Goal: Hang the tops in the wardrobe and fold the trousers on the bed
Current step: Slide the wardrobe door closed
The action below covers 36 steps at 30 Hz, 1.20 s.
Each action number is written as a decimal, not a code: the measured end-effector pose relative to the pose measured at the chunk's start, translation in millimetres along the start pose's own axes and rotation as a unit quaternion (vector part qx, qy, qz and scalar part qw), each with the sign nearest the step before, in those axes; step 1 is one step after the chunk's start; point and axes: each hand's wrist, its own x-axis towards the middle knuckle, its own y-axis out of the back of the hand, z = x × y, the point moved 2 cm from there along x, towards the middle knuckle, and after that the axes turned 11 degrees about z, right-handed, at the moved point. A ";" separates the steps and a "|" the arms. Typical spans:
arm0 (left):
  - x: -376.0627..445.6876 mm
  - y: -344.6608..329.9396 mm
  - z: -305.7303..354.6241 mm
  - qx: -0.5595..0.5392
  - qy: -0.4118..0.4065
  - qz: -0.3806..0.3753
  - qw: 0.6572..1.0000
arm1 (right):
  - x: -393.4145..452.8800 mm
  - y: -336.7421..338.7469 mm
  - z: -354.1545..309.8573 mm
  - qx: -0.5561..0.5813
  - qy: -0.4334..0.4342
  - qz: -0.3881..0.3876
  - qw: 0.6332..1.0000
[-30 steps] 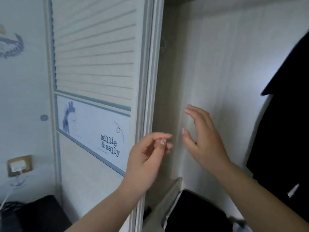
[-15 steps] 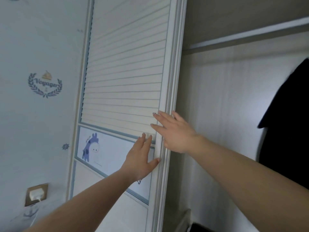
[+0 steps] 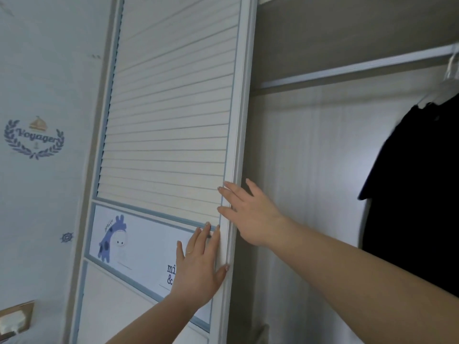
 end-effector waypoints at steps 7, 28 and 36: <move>-12.7 5.3 35.6 0.007 -0.040 0.051 0.998 | -30.3 7.7 12.0 0.030 -0.017 0.004 0.999; -60.4 53.6 197.4 -0.096 -0.070 0.048 0.992 | -191.8 63.7 90.1 0.006 -0.040 -0.091 0.995; -83.7 66.6 262.6 -0.141 -0.121 0.078 0.979 | -257.2 99.8 118.5 -0.019 -0.035 -0.127 0.991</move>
